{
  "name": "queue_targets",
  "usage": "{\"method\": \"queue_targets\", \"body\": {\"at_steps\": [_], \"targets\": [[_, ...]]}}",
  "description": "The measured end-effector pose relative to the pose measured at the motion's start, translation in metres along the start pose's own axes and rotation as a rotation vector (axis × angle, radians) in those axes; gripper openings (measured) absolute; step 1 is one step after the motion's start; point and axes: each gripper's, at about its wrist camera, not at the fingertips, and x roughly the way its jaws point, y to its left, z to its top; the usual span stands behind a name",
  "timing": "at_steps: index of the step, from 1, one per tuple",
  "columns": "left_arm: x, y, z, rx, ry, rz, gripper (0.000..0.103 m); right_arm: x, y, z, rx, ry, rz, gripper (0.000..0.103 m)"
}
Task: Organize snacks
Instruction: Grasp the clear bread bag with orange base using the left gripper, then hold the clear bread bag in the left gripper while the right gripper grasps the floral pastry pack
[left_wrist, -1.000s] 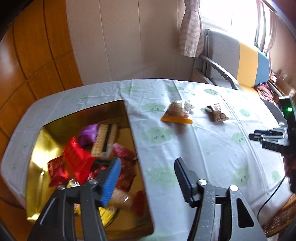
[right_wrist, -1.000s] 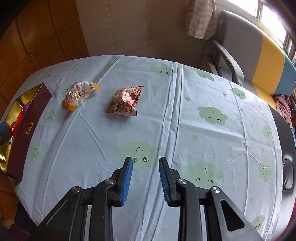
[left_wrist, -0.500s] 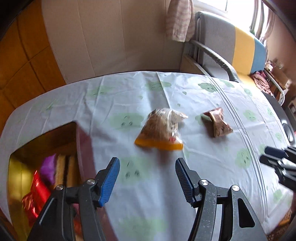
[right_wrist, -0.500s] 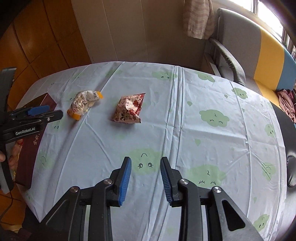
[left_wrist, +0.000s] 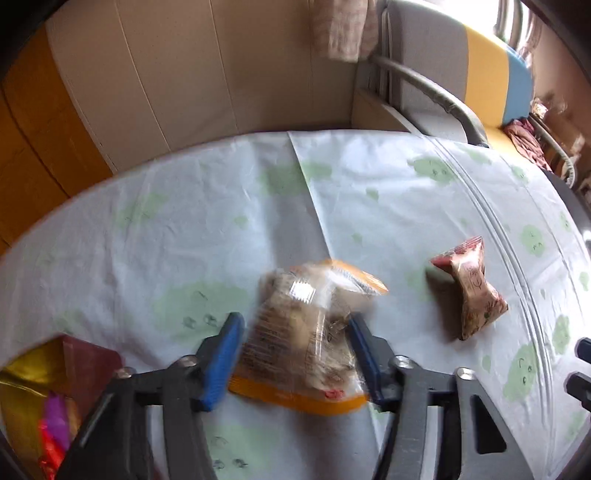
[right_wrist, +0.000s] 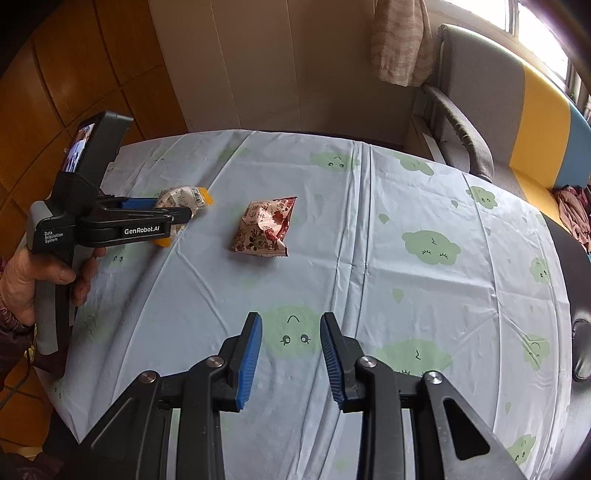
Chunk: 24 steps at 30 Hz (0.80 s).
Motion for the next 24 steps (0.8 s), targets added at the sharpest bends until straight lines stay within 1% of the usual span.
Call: {"method": "queue_targets", "body": {"at_steps": [3,5,7,13,15,18,22,24], "targets": [[-0.007,-0.006,-0.004,0.015,-0.013,0.001,0.047,-0.002,0.001,0.001,-0.006,-0.007,0.000,0.033],[-0.013,-0.011,-0.008,0.038,-0.025,0.003,0.044,-0.002,0.001,0.001,-0.004,-0.004,-0.002,0.033],[-0.022,-0.015,-0.017,0.036,-0.029,-0.009,0.041,-0.001,0.001,0.001,-0.006,-0.001,-0.010,0.033],[-0.051,-0.035,-0.059,0.076,-0.052,-0.044,0.040,-0.002,0.000,0.000,-0.008,-0.003,-0.025,0.033],[-0.063,-0.043,-0.077,0.100,-0.062,-0.066,0.039,-0.001,0.000,0.000,-0.008,-0.002,-0.028,0.033],[-0.078,-0.054,-0.108,0.112,-0.061,-0.125,0.039,-0.001,-0.001,0.000,-0.008,0.000,-0.034,0.033],[-0.100,-0.071,-0.148,0.158,-0.102,-0.145,0.039,-0.002,-0.001,0.000,-0.007,0.001,-0.036,0.033],[-0.104,-0.076,-0.158,0.175,-0.120,-0.147,0.039,-0.001,0.000,-0.001,-0.012,0.002,-0.042,0.033]]}}
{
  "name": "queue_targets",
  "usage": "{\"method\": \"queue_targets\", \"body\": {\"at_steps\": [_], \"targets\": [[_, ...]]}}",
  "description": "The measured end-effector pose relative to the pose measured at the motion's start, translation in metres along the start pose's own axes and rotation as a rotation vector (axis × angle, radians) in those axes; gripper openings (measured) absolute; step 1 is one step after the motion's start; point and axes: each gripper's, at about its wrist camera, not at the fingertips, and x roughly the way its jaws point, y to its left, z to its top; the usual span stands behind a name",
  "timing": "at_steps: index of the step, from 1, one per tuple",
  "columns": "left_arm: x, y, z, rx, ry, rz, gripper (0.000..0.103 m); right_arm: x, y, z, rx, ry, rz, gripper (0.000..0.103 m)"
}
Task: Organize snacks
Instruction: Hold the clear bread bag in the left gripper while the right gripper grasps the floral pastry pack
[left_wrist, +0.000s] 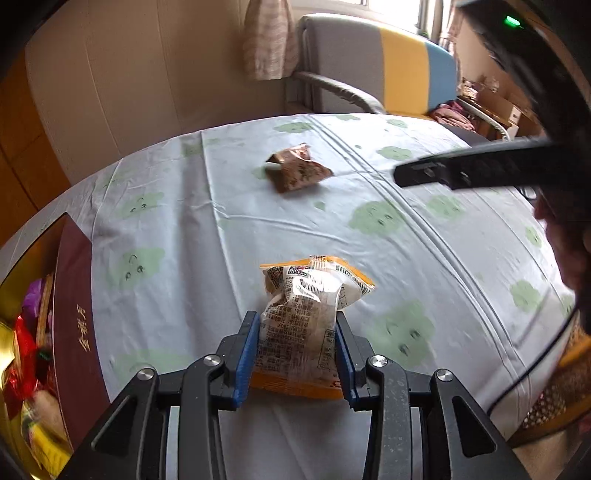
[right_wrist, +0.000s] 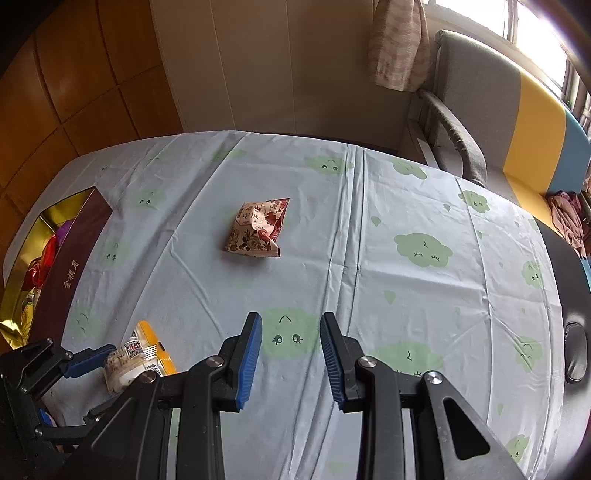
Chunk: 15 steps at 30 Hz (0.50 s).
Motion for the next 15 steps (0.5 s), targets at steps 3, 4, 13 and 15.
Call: {"method": "queue_targets", "body": {"at_steps": [3,4,13,15], "targets": [[0.001,-0.007,-0.004,0.016,-0.017,0.010,0.040,0.001,0.000,-0.001,-0.001,0.003,-0.007,0.033],[0.003,-0.008,-0.003,0.021,-0.013,0.009,0.041,0.001,0.000,-0.001,0.000,0.001,-0.008,0.033],[0.019,-0.003,-0.001,-0.020,0.012,-0.038,0.049,-0.002,-0.005,0.000,0.016,-0.013,-0.013,0.033],[0.021,-0.002,0.000,-0.033,0.019,-0.047,0.051,-0.003,-0.004,0.000,0.014,-0.015,-0.014,0.033]]}}
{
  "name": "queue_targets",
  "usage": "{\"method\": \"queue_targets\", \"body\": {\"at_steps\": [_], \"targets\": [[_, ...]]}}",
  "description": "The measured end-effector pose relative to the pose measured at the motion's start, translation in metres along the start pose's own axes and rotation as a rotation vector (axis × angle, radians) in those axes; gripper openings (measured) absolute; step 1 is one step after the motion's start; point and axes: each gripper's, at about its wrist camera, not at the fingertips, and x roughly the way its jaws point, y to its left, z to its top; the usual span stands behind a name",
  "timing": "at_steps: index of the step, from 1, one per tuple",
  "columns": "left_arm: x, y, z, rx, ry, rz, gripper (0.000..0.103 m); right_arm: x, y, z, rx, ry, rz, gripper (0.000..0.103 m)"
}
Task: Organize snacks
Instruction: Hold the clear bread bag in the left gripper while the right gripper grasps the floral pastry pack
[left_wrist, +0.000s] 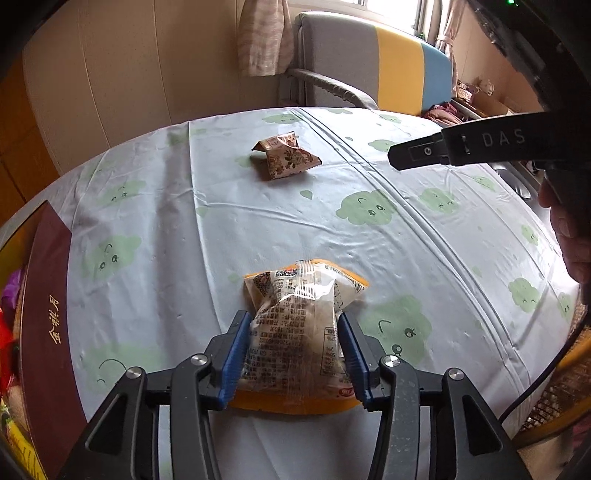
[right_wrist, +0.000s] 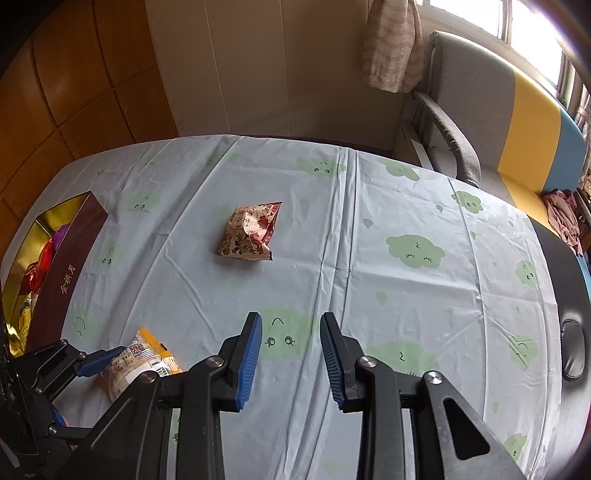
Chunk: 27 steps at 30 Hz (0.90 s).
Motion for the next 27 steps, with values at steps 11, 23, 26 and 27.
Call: {"method": "queue_targets", "body": {"at_steps": [11,23,26,27], "targets": [[-0.012,-0.005,-0.011,0.007,-0.018,0.028,0.045,0.006,0.001,-0.001,-0.019,0.017,-0.023,0.033],[-0.024,-0.004,-0.033,0.020,-0.055,0.000,0.046,0.020,0.003,-0.007,-0.024,0.064,-0.013,0.033],[-0.024,-0.004,-0.034,0.022,-0.065,0.003,0.046,0.021,0.002,-0.007,-0.006,0.069,0.022,0.033],[-0.024,-0.004,-0.034,0.021,-0.068,0.003,0.046,0.022,0.001,-0.007,0.002,0.070,0.032,0.033]]}}
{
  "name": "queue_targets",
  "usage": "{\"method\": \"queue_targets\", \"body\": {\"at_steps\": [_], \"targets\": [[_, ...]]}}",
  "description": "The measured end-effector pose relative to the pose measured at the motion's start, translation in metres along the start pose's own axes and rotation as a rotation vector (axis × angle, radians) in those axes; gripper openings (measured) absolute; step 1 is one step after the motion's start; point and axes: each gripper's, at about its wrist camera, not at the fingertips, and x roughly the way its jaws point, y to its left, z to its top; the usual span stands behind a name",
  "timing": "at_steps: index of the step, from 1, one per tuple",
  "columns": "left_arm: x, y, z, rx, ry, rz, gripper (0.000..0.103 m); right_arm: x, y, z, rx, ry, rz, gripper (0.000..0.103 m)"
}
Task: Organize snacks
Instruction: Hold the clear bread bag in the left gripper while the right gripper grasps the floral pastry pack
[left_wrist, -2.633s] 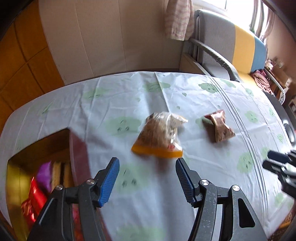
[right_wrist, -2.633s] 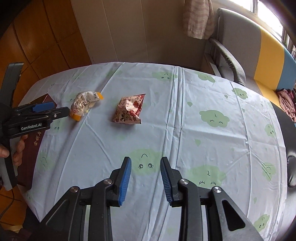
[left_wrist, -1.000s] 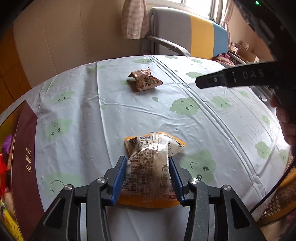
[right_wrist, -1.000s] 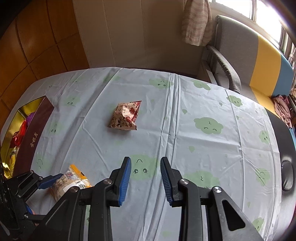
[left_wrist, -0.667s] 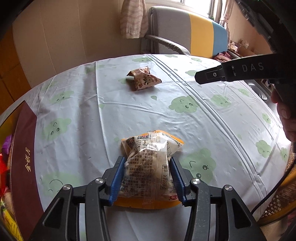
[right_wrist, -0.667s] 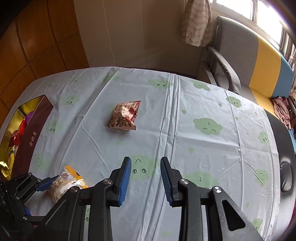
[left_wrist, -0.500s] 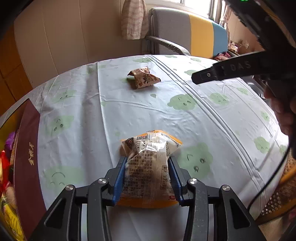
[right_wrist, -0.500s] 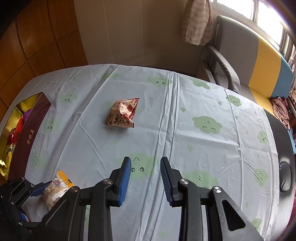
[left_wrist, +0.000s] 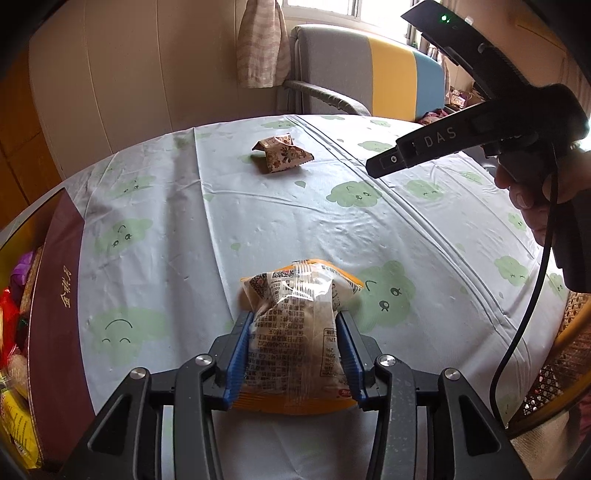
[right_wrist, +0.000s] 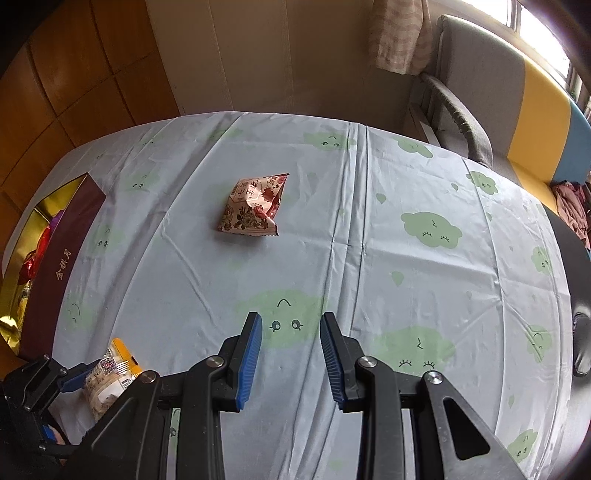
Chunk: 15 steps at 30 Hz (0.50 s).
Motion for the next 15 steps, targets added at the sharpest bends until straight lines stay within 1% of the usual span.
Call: {"method": "queue_targets", "body": {"at_steps": [4,7,8,10,13,15], "targets": [[-0.001,0.001,-0.001,-0.011,-0.008,-0.007,0.046,0.001,-0.003,0.003,0.031,-0.006,0.024,0.033],[-0.003,0.003,-0.002,-0.017,-0.014,-0.016,0.046,0.003,0.000,0.011,0.034,-0.011,0.034,0.033],[-0.003,0.003,-0.002,-0.019,-0.015,-0.019,0.046,0.003,0.002,0.016,0.033,-0.015,0.035,0.039],[-0.003,0.004,-0.003,-0.025,-0.019,-0.027,0.046,0.006,0.006,0.027,0.031,-0.022,0.046,0.044],[-0.004,0.005,-0.004,-0.027,-0.024,-0.035,0.046,0.017,0.014,0.048,0.037,-0.019,0.084,0.045],[-0.004,0.005,-0.004,-0.032,-0.025,-0.039,0.046,0.029,0.020,0.064,0.064,-0.006,0.113,0.049]]}}
